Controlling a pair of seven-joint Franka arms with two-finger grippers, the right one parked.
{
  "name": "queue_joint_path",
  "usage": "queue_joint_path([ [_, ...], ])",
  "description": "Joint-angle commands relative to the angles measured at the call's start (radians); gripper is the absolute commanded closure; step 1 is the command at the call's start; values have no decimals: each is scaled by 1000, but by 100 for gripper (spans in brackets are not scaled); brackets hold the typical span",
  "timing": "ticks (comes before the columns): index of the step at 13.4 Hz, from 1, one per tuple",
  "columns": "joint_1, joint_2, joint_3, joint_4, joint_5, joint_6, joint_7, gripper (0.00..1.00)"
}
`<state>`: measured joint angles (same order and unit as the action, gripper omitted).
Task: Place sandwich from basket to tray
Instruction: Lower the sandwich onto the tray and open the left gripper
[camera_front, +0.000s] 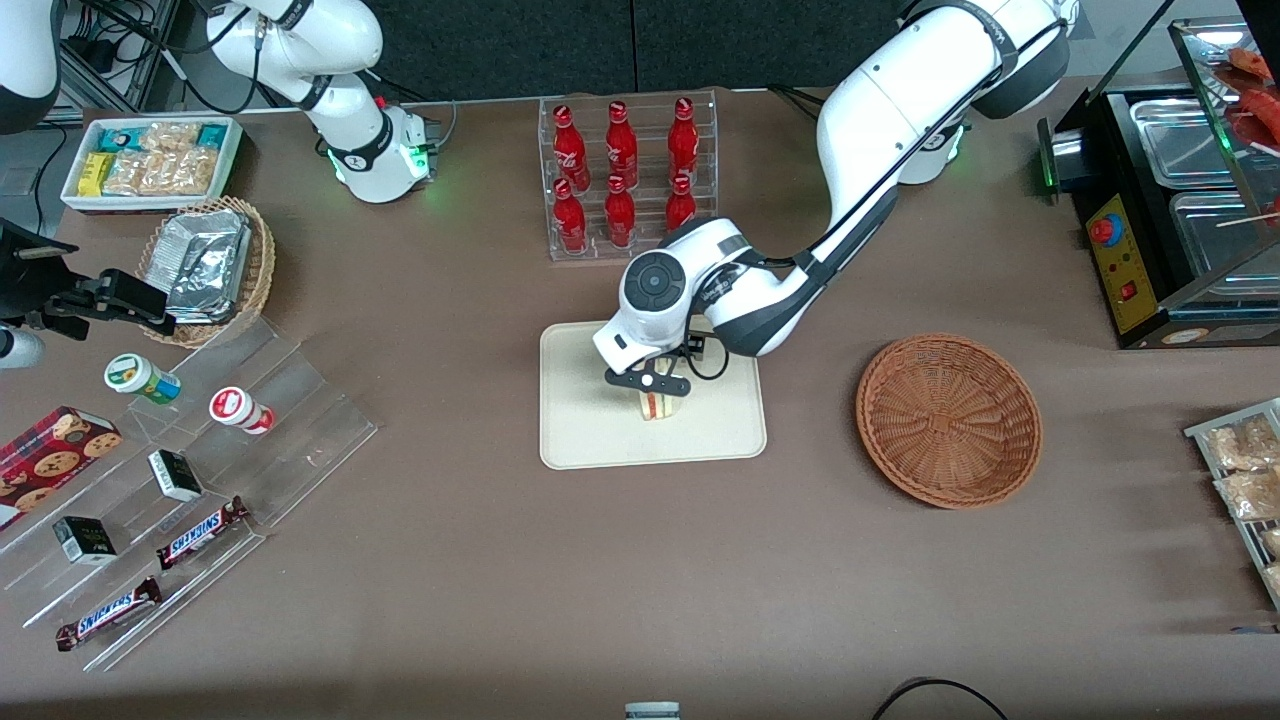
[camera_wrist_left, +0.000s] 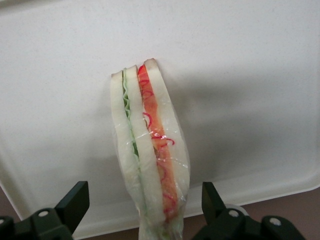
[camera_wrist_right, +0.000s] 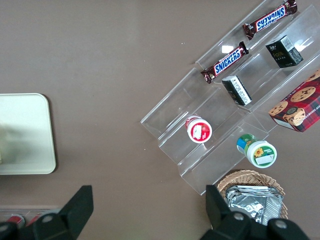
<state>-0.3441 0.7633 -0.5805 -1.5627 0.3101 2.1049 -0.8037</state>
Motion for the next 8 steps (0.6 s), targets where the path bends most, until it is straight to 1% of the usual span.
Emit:
queue_joint_path([
  [1, -6, -9, 2, 23, 18, -37, -22, 0],
  [2, -6, -18, 2, 23, 15, -55, -23, 0],
  [4, 29, -50, 1, 24, 3, -69, -25, 0],
  [6, 33, -81, 1, 56, 1, -84, -84, 0],
  [8, 34, -98, 2, 117, 1, -170, -138, 0],
])
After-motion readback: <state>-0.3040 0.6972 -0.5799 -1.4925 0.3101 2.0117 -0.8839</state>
